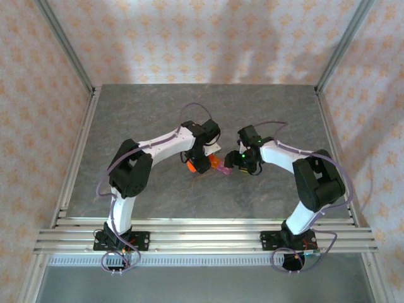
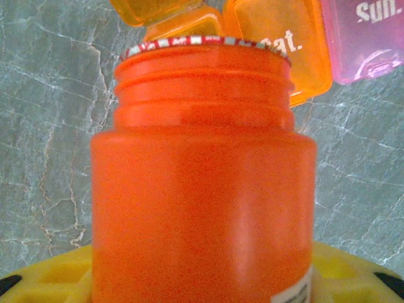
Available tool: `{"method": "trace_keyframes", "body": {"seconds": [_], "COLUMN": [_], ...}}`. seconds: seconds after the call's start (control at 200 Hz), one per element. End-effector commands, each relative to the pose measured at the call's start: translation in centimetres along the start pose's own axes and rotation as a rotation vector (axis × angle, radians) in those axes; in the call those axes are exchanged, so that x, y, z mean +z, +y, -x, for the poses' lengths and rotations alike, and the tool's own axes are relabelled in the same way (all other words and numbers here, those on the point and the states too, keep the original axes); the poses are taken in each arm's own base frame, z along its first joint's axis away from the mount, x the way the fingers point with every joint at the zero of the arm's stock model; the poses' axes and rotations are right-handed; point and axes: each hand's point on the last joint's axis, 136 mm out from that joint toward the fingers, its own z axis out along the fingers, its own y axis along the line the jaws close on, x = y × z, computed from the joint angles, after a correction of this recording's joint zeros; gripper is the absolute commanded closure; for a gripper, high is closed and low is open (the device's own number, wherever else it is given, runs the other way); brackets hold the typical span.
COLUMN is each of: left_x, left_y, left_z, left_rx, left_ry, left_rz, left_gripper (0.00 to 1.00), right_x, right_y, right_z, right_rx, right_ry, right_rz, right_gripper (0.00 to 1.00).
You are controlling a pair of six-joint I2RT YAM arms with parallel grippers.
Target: Sort the pills into containers
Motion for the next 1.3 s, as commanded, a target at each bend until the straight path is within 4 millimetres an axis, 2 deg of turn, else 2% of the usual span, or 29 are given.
{"method": "trace_keyframes", "body": {"seconds": [0.0,0.811,1.296], "left_x": [-0.27,-0.58,-0.03], "left_y": [0.22,0.77,0.69], "left_z": [-0.43,-0.41,-0.36], "left_rx": [0.030,0.085,0.110], "left_ry": [0.045,0.125,0.180], "left_rz": [0.034,0.102,0.133], "left_gripper": [1.00,1.00,1.00], "right_x": [0.04,0.50,0.66], "right_y": [-0.08,-0.41,-0.51], "right_z": [0.07,-0.43,-0.65], "right_rx": [-0.011,0.006,0.012], "right_ry": [0.010,0.033,0.038], "right_rz": [-0.022,-0.031,-0.033], "right_gripper": [0.31,0.31,0.31]}}
